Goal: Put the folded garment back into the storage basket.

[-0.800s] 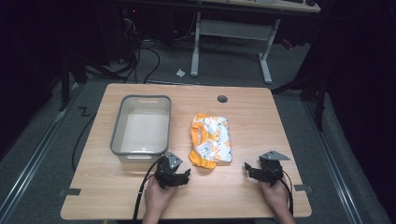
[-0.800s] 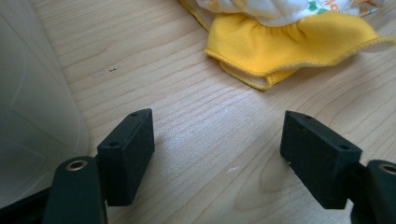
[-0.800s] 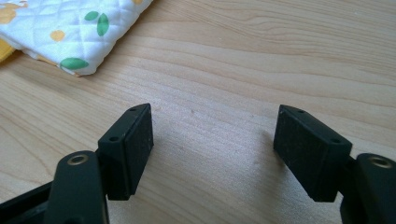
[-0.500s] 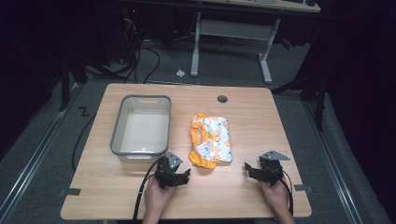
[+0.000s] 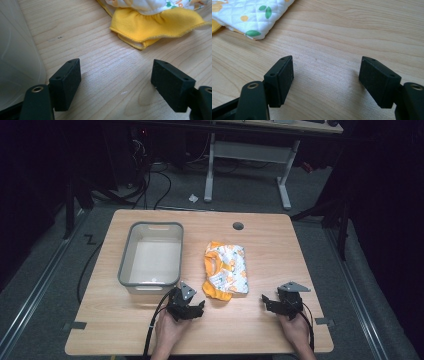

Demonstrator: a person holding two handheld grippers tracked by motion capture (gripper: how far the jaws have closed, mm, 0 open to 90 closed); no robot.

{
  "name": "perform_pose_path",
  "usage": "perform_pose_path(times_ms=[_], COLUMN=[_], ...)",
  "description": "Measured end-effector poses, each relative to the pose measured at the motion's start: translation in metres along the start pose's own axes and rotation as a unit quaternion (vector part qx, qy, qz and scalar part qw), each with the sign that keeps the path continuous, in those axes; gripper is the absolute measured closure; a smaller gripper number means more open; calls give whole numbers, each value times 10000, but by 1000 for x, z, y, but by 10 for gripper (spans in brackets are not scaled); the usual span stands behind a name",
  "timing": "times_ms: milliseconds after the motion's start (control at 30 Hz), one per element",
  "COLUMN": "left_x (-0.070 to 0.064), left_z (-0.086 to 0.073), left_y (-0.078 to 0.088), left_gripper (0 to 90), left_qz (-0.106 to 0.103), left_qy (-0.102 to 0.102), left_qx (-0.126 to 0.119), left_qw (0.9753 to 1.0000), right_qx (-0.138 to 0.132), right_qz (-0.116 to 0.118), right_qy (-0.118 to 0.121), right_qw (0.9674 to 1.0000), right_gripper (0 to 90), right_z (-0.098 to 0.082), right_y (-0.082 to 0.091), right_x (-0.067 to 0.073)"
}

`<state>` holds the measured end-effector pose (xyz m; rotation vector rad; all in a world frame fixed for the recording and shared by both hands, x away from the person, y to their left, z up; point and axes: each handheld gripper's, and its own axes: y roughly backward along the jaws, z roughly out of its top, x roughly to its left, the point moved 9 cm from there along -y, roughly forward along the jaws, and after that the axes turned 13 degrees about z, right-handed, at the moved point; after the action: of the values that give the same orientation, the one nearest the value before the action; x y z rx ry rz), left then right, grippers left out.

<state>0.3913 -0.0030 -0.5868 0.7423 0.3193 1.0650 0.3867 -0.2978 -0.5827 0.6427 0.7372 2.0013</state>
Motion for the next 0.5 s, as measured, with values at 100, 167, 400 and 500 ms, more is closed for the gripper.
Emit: perform_pose_path(times_ms=[100,167,400,500], left_x=[0,0,-5,-7], left_z=[0,0,0,1], left_y=[0,0,3,4], left_gripper=[244,247,325,341], left_qz=[-1,3,-86,-166], left_qy=[-9,-13,-60,-52], left_qx=[0,-8,-64,-67], left_qw=[10000,10000,9999,9998], right_qx=[1,4,2,5], right_qz=[5,6,11,14], right_qy=[-1,5,27,26], right_qw=[10000,10000,10000,10000], right_gripper=[280,280,280,279], right_z=[0,0,0,0], right_y=[0,0,0,0], right_x=[0,0,0,0])
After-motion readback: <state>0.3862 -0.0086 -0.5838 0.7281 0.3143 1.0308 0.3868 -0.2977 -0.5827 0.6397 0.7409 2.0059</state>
